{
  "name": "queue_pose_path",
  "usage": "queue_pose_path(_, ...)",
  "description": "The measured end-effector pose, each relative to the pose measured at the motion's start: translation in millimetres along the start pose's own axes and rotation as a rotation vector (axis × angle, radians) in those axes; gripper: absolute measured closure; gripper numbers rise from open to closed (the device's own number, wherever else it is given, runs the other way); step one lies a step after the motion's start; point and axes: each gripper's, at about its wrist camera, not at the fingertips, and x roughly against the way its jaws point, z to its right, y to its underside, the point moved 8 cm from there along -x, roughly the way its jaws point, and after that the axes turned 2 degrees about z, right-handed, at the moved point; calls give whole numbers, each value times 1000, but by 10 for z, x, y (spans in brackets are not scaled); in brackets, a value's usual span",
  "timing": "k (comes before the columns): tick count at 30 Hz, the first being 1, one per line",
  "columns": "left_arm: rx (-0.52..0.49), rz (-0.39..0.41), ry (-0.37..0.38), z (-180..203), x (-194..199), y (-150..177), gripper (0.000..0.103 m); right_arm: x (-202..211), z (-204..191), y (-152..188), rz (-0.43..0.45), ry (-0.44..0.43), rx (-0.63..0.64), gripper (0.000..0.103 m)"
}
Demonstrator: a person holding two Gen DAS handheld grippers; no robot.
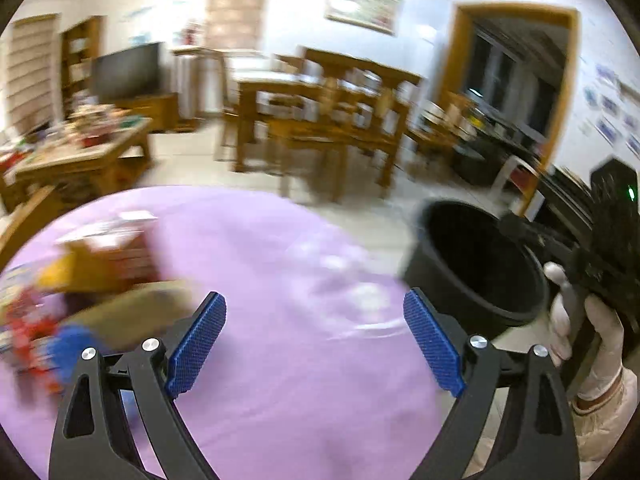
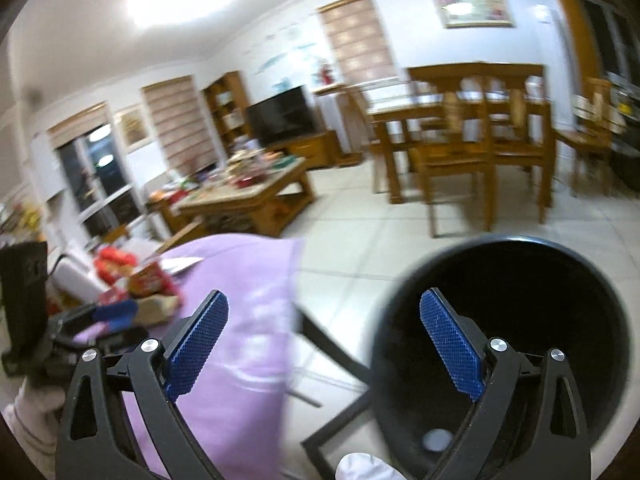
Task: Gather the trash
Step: 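Move both tools back over the table, then grasp the milk carton with the left tool while the right tool grasps the yellow snack bag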
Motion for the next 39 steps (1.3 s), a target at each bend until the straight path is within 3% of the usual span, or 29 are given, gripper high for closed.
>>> queue_pose_path(10,251,84,-296,-1884,627,96,13,-610,-1832,-107,-76,-284,166,10)
queue_pose_path(16,327,35,-345,-2602,445,124,13,-979,-2693,-130,-98,-369,321,24)
queue_pose_path(20,326,-38,-356,-2815,108,40,13,-1280,-3125,-172,-103,-384,449,28)
queue_pose_path(28,342,-125,-376,-3053,51,372,14,-1944,-3637,9,-215,-347,703,48)
queue_pose_path(32,357,-152,-363,-3106,10,471,18,-2112,-3706,118,-236,-334,743,57)
queue_pose_path(35,414,-149,-316,-3150,-17,502,25,-2165,-3704,144,-248,-337,743,74)
queue_pose_path(39,441,-146,-283,-3128,0,505,35,-2190,-3788,183,-277,-344,760,77)
